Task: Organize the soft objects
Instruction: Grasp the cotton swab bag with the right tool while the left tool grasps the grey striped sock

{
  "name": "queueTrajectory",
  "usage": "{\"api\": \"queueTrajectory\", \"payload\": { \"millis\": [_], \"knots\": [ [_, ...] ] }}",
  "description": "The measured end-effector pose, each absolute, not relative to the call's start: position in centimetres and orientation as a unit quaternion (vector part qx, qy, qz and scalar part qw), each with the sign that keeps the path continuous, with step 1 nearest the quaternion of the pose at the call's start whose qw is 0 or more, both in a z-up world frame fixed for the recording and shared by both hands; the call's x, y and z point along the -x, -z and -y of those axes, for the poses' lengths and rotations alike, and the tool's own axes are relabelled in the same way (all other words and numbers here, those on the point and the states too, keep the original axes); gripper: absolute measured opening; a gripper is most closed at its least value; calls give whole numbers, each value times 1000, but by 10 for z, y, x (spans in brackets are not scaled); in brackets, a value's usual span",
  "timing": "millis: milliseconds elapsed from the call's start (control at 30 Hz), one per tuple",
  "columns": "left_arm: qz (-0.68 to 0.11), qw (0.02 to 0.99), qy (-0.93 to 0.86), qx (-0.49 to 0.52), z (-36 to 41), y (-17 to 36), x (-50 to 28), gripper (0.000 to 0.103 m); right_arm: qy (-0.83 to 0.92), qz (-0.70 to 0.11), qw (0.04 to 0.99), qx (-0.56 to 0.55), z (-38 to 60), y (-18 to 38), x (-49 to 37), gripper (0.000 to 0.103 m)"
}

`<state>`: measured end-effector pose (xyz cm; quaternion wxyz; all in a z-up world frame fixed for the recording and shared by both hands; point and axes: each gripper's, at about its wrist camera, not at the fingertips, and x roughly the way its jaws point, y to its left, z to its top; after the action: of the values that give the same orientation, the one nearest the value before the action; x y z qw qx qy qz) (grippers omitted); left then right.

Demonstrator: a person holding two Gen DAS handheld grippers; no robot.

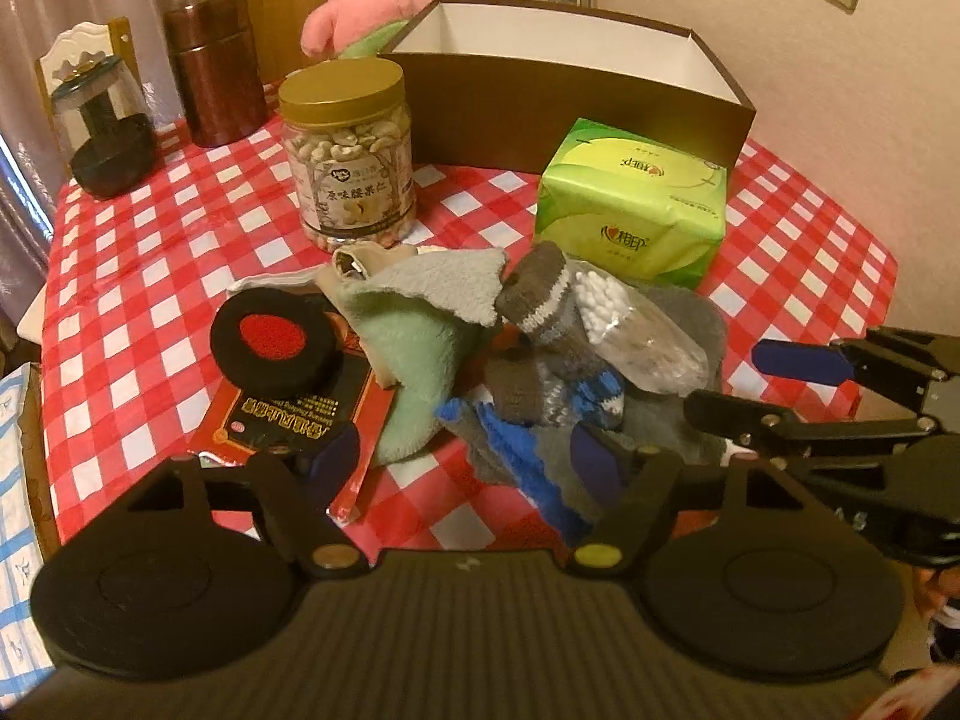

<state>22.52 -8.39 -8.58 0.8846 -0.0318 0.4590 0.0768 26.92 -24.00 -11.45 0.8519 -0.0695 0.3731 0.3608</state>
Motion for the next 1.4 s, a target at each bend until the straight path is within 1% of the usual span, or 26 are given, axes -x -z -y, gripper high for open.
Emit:
{"api": "queueTrajectory", "payload": {
  "millis": [167, 233, 333, 400, 467, 533, 700, 733, 767, 800, 867, 1000, 1267, 1367, 1400],
  "knots": [
    [-463, 884, -61, 31, 78, 87, -235, 73, -359, -371, 849, 110, 223, 125, -277, 55],
    [-466, 882, -58, 31, 76, 89, -239, 71, -362, -367, 848, 126, 216, 129, -279, 55],
    [-469, 881, -49, 35, 74, 90, -243, 70, -358, -364, 847, 149, 209, 135, -283, 54],
    [-469, 881, -42, 35, 73, 90, -244, 69, -363, -361, 845, 156, 205, 139, -285, 49],
    [-470, 881, -37, 34, 72, 90, -245, 69, -366, -360, 842, 166, 201, 143, -286, 41],
    [-471, 881, -31, 36, 72, 91, -246, 69, -369, -362, 839, 171, 198, 146, -287, 39],
    [-470, 882, -16, 42, 70, 91, -249, 67, -373, -364, 837, 166, 196, 150, -290, 27],
    [-469, 882, -13, 42, 71, 91, -249, 66, -372, -365, 838, 163, 197, 150, -290, 17],
    [-468, 882, -10, 42, 71, 91, -249, 66, -370, -365, 839, 160, 197, 149, -290, 14],
    [-468, 883, -7, 43, 71, 91, -250, 64, -368, -364, 841, 156, 199, 148, -290, 12],
    [-467, 883, -2, 44, 72, 91, -251, 58, -364, -363, 846, 141, 204, 145, -291, 11],
    [-465, 883, 17, 51, 75, 93, -255, 52, -350, -359, 858, 113, 215, 133, -295, 11],
    [-464, 883, 50, 53, 89, 103, -269, 50, -321, -373, 867, 81, 237, 120, -299, 11],
    [-465, 882, 51, 57, 93, 109, -278, 42, -310, -378, 869, 76, 243, 118, -297, 11],
    [-465, 882, 52, 58, 94, 110, -281, 35, -307, -379, 870, 74, 245, 119, -296, 11]
  ]
}}
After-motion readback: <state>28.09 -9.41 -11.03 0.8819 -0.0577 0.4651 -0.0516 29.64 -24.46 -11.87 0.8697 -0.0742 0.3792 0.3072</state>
